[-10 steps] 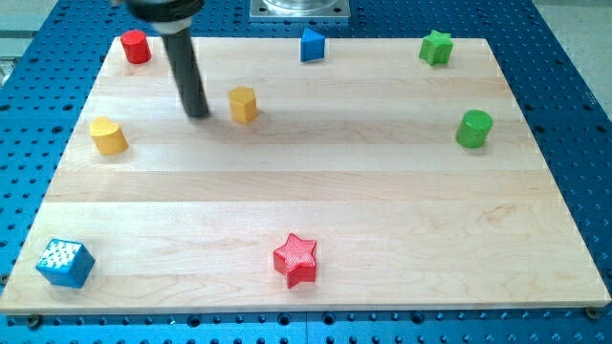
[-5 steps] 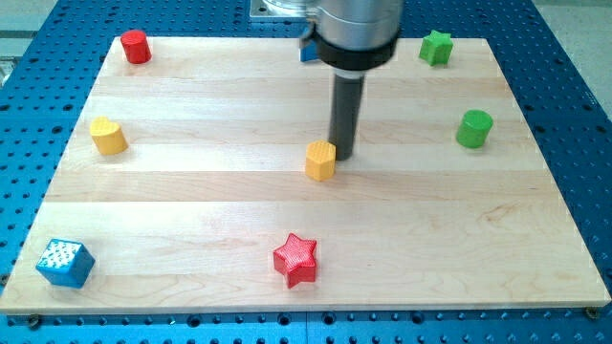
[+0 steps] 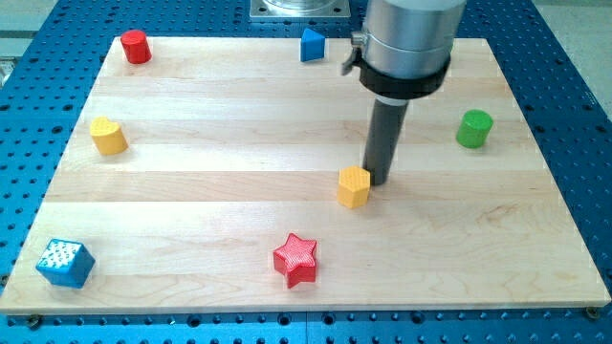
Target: Move the yellow hexagon vertical to the green circle
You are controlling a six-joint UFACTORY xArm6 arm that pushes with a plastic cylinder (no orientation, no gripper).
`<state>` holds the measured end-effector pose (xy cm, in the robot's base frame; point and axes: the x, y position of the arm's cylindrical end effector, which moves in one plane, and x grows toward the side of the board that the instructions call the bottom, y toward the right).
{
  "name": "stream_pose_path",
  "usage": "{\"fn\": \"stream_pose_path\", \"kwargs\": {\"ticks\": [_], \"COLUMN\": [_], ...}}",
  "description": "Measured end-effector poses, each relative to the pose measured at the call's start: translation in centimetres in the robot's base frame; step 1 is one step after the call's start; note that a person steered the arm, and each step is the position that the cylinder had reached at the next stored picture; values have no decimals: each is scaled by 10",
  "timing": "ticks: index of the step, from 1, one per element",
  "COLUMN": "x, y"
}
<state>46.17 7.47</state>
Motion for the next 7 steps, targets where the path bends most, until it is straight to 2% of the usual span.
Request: {"fn": "stream_pose_path", "kwargs": {"ticks": [1,2,5,6,7], "x": [-12,2,73,89,103], "y": [-42,-54,38,50,37]}}
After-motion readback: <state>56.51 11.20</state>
